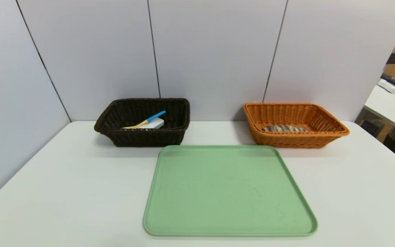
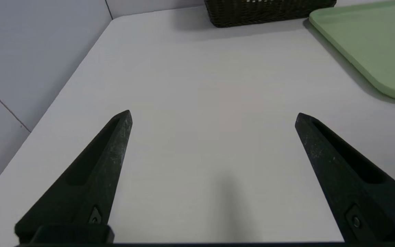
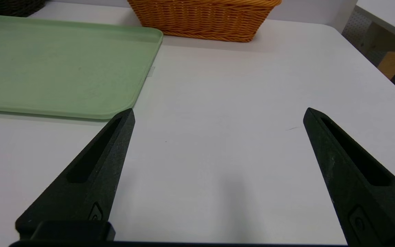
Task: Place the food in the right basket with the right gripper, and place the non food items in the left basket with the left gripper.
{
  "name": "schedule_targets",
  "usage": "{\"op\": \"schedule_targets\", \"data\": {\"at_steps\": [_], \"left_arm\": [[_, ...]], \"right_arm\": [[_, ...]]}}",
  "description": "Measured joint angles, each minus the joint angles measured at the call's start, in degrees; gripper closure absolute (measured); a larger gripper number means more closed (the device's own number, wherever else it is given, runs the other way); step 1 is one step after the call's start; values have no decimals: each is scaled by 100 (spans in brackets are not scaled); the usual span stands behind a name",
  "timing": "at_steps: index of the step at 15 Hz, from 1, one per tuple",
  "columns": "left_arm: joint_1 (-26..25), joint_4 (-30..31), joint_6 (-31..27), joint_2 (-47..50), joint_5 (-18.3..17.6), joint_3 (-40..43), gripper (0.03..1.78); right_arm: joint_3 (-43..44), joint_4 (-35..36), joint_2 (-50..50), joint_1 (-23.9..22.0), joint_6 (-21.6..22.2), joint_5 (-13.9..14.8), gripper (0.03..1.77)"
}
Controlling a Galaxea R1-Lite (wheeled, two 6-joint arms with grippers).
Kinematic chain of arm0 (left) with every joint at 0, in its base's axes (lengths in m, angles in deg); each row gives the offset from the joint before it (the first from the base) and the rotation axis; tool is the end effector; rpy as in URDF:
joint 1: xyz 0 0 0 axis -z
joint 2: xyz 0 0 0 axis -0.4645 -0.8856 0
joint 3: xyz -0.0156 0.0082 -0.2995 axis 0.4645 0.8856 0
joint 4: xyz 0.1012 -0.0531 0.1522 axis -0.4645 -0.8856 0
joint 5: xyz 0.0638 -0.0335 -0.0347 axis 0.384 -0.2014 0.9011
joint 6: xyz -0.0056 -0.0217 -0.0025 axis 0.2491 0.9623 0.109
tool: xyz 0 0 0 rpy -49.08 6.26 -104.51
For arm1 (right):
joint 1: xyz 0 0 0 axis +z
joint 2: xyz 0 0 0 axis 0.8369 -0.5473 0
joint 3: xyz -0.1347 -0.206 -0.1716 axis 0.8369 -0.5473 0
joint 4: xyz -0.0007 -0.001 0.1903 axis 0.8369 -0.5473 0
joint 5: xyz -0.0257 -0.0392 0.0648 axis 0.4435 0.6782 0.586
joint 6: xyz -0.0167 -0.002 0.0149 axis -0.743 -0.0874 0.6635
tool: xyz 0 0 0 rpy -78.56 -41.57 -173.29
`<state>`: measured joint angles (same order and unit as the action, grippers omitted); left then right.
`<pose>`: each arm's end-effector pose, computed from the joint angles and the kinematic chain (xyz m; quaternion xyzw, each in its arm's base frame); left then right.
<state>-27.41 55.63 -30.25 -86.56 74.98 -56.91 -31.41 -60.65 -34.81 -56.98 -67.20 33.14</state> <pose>-0.0229 -0.0001 0.0758 0.0536 -0.0028 -0.0062 0.9985 -0.0240 0.0009 0.0757 -0.0365 0.0081 0.0154 0.9992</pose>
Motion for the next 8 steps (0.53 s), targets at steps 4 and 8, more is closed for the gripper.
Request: {"op": "schedule_targets", "data": {"at_steps": [4, 8], "left_arm": [[0, -50, -83, 0, -146, 0, 12], [0, -51, 312, 0, -113, 0, 12]], "right_arm": [[6, 0, 0, 5, 2, -1, 10], [9, 2, 0, 0, 2, 0, 10]]}}
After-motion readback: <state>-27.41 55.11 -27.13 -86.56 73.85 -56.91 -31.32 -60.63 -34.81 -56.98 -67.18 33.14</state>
